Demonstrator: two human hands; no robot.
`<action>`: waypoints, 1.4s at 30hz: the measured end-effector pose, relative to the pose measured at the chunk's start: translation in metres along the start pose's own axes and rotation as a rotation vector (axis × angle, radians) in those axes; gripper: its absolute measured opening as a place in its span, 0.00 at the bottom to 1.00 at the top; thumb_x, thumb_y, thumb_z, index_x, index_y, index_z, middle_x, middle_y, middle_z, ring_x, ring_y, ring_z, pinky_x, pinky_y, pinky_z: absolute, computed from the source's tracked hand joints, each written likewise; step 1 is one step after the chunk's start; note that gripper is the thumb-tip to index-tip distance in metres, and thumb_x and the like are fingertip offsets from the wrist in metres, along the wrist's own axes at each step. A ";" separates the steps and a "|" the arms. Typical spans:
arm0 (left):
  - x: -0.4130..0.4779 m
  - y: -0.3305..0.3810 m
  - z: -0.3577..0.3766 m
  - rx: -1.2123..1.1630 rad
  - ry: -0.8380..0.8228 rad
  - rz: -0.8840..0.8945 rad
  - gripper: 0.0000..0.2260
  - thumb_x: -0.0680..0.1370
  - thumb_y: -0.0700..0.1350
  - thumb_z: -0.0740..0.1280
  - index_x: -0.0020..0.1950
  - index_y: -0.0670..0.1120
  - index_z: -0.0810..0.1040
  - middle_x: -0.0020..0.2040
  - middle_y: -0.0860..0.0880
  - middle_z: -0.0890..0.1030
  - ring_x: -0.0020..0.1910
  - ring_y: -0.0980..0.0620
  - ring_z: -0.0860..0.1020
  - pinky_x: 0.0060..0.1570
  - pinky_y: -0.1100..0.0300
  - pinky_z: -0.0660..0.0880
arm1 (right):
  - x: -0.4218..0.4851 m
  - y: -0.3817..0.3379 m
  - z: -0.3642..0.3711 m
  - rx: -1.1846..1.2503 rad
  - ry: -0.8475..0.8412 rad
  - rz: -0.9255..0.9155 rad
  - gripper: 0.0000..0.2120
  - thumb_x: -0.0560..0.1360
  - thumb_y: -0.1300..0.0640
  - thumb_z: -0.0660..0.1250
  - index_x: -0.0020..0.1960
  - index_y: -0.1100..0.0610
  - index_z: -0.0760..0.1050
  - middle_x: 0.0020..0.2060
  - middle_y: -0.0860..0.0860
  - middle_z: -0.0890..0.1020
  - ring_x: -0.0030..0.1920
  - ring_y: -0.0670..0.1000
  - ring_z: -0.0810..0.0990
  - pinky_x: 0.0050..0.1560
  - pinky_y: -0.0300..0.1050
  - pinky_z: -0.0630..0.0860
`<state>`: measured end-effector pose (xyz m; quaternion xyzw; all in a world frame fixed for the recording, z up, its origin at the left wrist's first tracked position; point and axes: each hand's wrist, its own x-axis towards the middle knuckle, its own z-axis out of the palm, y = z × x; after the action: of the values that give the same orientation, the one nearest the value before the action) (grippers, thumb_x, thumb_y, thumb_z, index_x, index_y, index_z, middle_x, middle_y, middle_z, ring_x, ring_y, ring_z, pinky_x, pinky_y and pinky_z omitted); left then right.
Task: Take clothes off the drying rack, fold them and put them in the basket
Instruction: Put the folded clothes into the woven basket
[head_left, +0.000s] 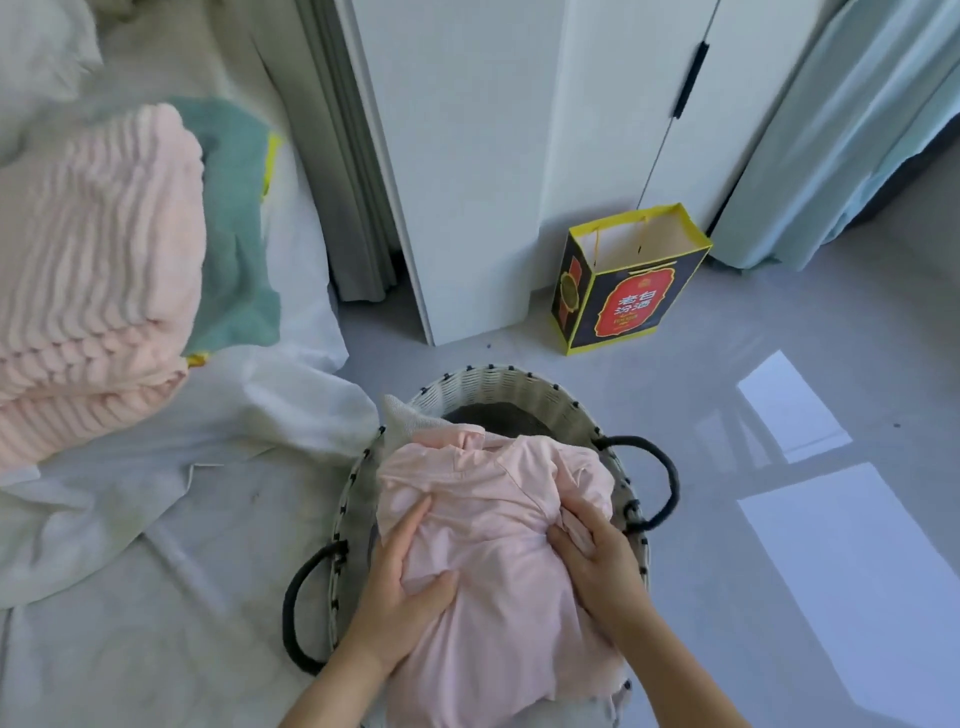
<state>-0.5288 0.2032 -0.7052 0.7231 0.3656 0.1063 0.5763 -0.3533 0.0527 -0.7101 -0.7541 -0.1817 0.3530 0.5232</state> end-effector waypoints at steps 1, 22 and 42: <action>0.012 -0.015 0.006 -0.023 0.017 -0.027 0.32 0.63 0.59 0.69 0.62 0.79 0.62 0.68 0.69 0.68 0.65 0.73 0.63 0.61 0.80 0.57 | 0.017 0.014 0.006 -0.002 -0.016 0.033 0.24 0.77 0.60 0.68 0.62 0.33 0.70 0.56 0.23 0.73 0.62 0.28 0.68 0.61 0.26 0.65; 0.119 -0.277 0.115 0.105 0.057 -0.440 0.37 0.70 0.44 0.71 0.71 0.69 0.57 0.72 0.49 0.60 0.71 0.53 0.61 0.65 0.63 0.59 | 0.163 0.284 0.087 -0.224 -0.021 0.297 0.18 0.78 0.60 0.66 0.67 0.51 0.73 0.60 0.46 0.76 0.61 0.46 0.72 0.61 0.39 0.66; 0.127 -0.309 0.119 0.904 -0.147 -0.041 0.28 0.79 0.59 0.49 0.78 0.60 0.45 0.79 0.49 0.52 0.76 0.41 0.52 0.70 0.38 0.54 | 0.121 0.295 0.122 -0.926 -0.216 0.130 0.37 0.69 0.23 0.40 0.72 0.33 0.29 0.75 0.52 0.33 0.75 0.60 0.32 0.72 0.64 0.42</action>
<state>-0.4958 0.2167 -1.0577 0.9003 0.3476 -0.1267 0.2295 -0.3866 0.0971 -1.0466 -0.8766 -0.3258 0.3432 0.0872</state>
